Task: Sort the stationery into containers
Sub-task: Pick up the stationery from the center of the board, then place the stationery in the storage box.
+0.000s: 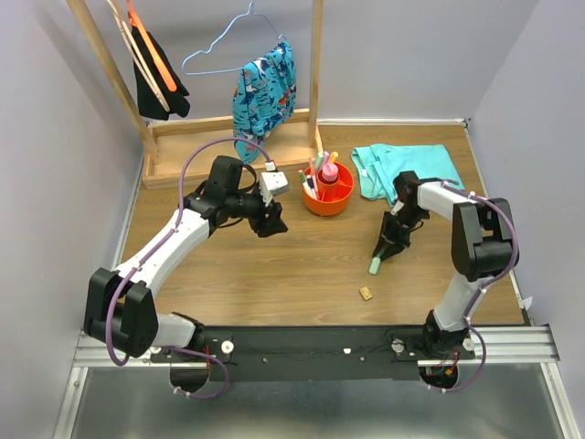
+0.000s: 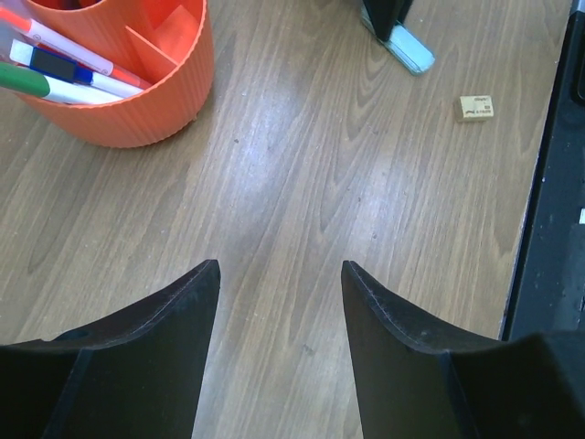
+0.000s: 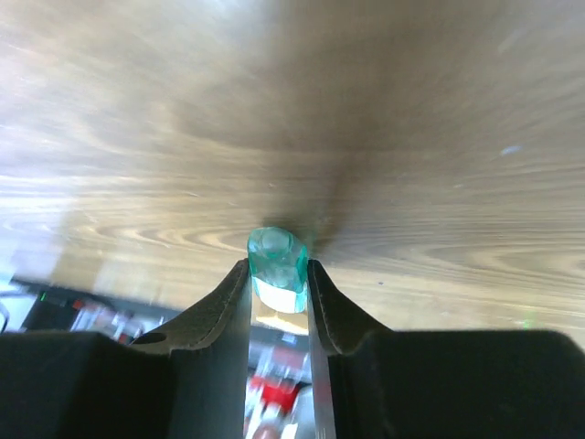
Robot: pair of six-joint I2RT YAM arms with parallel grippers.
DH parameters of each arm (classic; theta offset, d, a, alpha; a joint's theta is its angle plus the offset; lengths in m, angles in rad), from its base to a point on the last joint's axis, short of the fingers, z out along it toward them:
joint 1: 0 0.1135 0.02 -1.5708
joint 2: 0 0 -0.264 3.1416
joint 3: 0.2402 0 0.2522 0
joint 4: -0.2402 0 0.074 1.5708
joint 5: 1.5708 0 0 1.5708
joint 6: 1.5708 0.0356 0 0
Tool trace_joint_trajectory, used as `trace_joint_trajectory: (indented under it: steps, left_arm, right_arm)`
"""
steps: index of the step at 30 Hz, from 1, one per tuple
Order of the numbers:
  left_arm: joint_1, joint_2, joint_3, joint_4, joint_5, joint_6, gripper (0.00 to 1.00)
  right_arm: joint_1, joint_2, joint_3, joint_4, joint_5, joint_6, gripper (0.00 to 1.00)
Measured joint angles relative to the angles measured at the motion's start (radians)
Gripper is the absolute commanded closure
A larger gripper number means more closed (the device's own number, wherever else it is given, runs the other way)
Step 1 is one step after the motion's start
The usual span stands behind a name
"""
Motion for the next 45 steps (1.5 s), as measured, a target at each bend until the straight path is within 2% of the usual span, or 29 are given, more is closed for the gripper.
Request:
trace_joint_trajectory:
  steps: [12,18,26,34,45]
  left_arm:
    - [0.002,-0.001,0.000,0.022,0.000,-0.016,0.35]
    - [0.003,-0.001,0.001,0.038,0.001,-0.027,0.35]
    - [0.003,-0.001,0.001,0.045,0.001,-0.035,0.35]
    - [0.029,-0.010,0.001,0.044,0.001,-0.037,0.35]
    - [0.056,-0.018,0.001,0.045,0.002,-0.045,0.35]
  right_arm:
    - [-0.001,-0.212,0.037,0.097,0.034,-0.102,0.79]
    - [-0.001,-0.258,0.148,0.115,0.006,-0.157,0.80]
    - [0.036,-0.257,0.339,0.258,-0.025,-0.191,0.80]
    - [0.128,-0.213,0.363,0.470,-0.014,-0.234,0.80]
    - [0.130,-0.036,0.422,0.592,0.062,-0.257,0.80]
